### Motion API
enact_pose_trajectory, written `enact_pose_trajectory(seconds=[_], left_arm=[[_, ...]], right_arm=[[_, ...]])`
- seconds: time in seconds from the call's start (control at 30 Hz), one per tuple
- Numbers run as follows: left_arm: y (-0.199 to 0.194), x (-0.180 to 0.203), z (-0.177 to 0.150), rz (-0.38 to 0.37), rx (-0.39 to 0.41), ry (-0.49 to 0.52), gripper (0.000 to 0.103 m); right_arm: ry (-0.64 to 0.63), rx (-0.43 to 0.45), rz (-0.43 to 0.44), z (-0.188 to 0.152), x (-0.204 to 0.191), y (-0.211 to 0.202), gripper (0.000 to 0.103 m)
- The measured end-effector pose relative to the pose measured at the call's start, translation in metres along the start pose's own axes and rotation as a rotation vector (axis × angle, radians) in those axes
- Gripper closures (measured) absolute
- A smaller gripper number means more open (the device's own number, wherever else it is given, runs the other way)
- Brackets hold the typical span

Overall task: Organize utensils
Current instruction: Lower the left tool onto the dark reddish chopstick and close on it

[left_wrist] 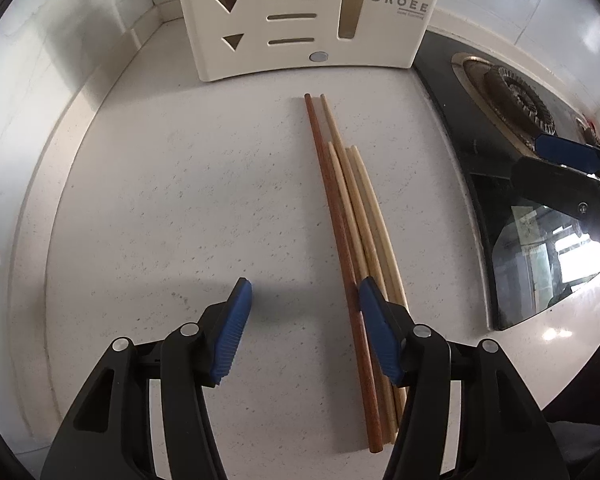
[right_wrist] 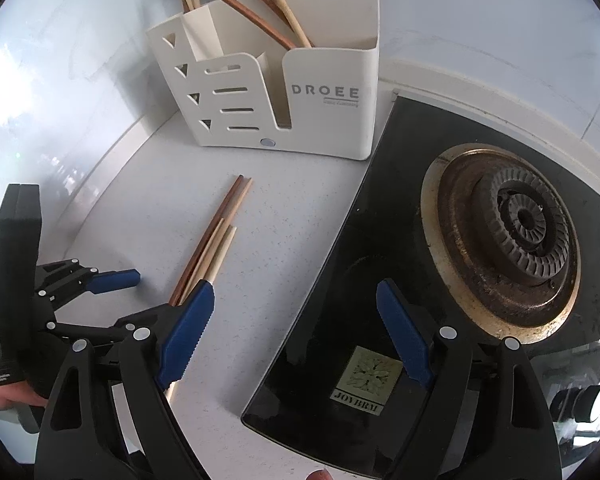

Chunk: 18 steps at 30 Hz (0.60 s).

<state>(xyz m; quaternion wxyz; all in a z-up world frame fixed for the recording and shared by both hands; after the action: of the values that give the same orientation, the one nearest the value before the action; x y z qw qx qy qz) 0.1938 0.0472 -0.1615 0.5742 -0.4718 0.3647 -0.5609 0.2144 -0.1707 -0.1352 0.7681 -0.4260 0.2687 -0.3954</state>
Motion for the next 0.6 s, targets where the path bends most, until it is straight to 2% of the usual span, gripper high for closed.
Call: enact_pose_trajectory(seconds=[0.2,0.27,0.43,0.53,0.6], left_arm=[[0.001,0.000,0.004,0.011,-0.062,0.025,0.052],[0.002,0.001,0.005,0.061,-0.084,0.055,0.061],[0.005,0.002,0.013,0.086,-0.151,0.054,0.064],[0.007,0.001,0.017,0.094,-0.163,0.045,0.076],[0.006,-0.005,0.018,0.101,-0.169,0.041,0.088]], right_arm=[[-0.012,-0.043,0.006,0.006,-0.009,0.006,0.020],[-0.011,-0.062,0.010,0.006,-0.010,0.009,0.020],[0.006,-0.115,0.021,0.006,-0.013,0.017,0.020],[0.014,-0.143,0.026,0.007,-0.017,0.020,0.020],[0.015,-0.168,0.024,0.009,-0.020,0.023,0.020]])
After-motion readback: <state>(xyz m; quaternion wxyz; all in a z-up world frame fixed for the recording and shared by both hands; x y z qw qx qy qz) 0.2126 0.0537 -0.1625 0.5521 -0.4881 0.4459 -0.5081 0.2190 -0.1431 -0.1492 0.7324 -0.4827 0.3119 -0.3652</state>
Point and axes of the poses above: each gripper's, at about its wrist camera, not at the fingertips, and y roughly the way its jaws point, x to its right, z to its top, the point moved 1 cm from there along y, roughly the way its jaws point, and after that the axes turned 13 degrees about -y, right-handed, at the moved point
